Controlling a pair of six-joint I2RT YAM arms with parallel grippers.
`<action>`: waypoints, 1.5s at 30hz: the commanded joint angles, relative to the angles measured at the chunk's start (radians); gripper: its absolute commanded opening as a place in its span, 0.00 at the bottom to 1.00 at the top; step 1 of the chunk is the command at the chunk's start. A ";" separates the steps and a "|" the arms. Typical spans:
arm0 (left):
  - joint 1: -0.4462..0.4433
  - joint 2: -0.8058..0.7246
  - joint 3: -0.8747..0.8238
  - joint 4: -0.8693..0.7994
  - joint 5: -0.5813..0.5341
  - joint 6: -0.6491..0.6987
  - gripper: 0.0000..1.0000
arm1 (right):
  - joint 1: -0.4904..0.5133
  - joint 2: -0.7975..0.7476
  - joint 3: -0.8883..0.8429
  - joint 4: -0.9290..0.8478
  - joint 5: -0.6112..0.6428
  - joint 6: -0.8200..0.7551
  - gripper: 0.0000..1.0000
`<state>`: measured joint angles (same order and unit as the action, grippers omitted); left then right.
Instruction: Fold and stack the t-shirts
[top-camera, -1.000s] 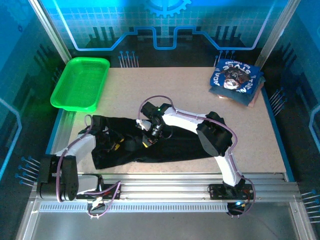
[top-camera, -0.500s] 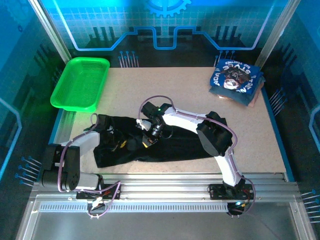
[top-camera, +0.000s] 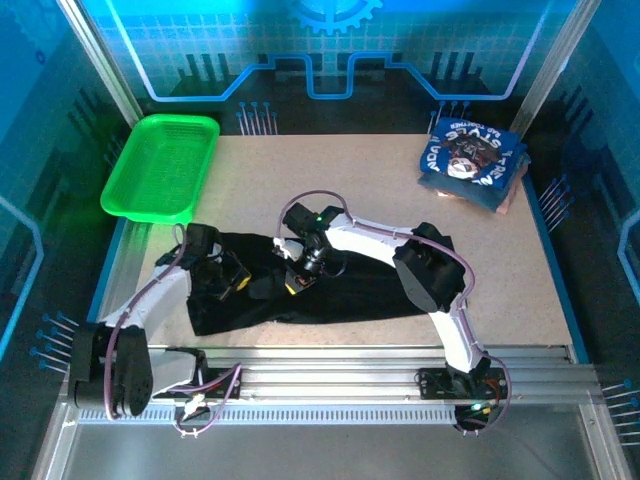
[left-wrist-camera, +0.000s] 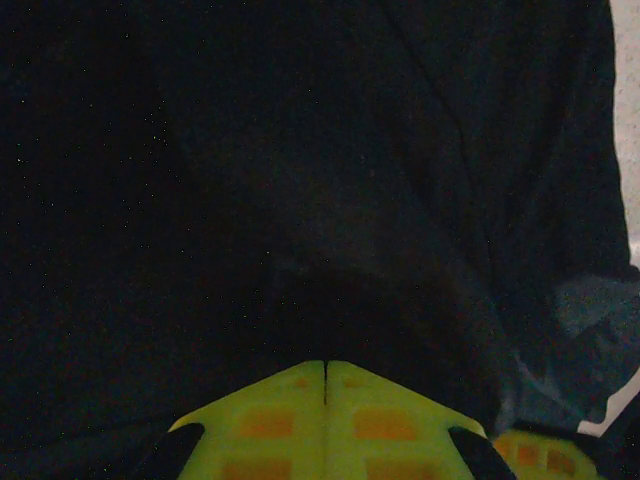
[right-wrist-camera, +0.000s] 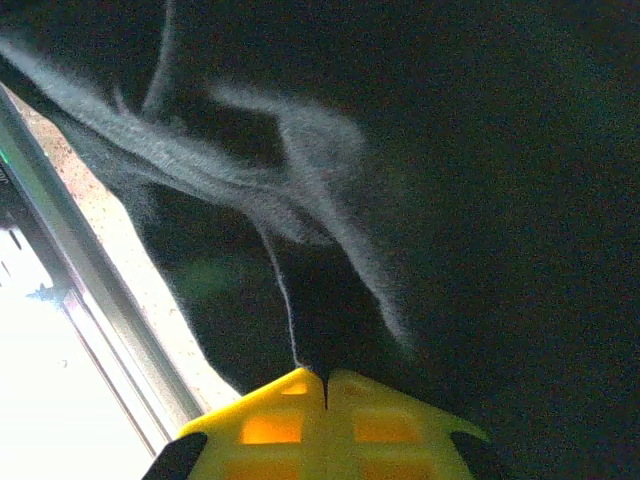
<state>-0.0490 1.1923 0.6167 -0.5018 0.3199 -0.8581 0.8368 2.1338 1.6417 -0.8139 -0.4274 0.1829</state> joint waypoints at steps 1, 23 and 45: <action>-0.008 -0.049 0.009 -0.120 0.011 0.021 0.00 | -0.016 -0.017 0.010 -0.015 -0.016 -0.012 0.00; -0.008 -0.205 -0.029 -0.426 -0.129 0.011 0.05 | -0.015 -0.047 -0.065 -0.016 -0.011 -0.013 0.00; -0.008 -0.015 0.184 -0.341 -0.189 0.066 0.68 | -0.268 -0.440 -0.326 -0.111 0.320 0.135 0.60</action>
<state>-0.0517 1.1454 0.7662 -0.8726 0.1444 -0.8104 0.6594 1.7264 1.3437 -0.8501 -0.3195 0.2279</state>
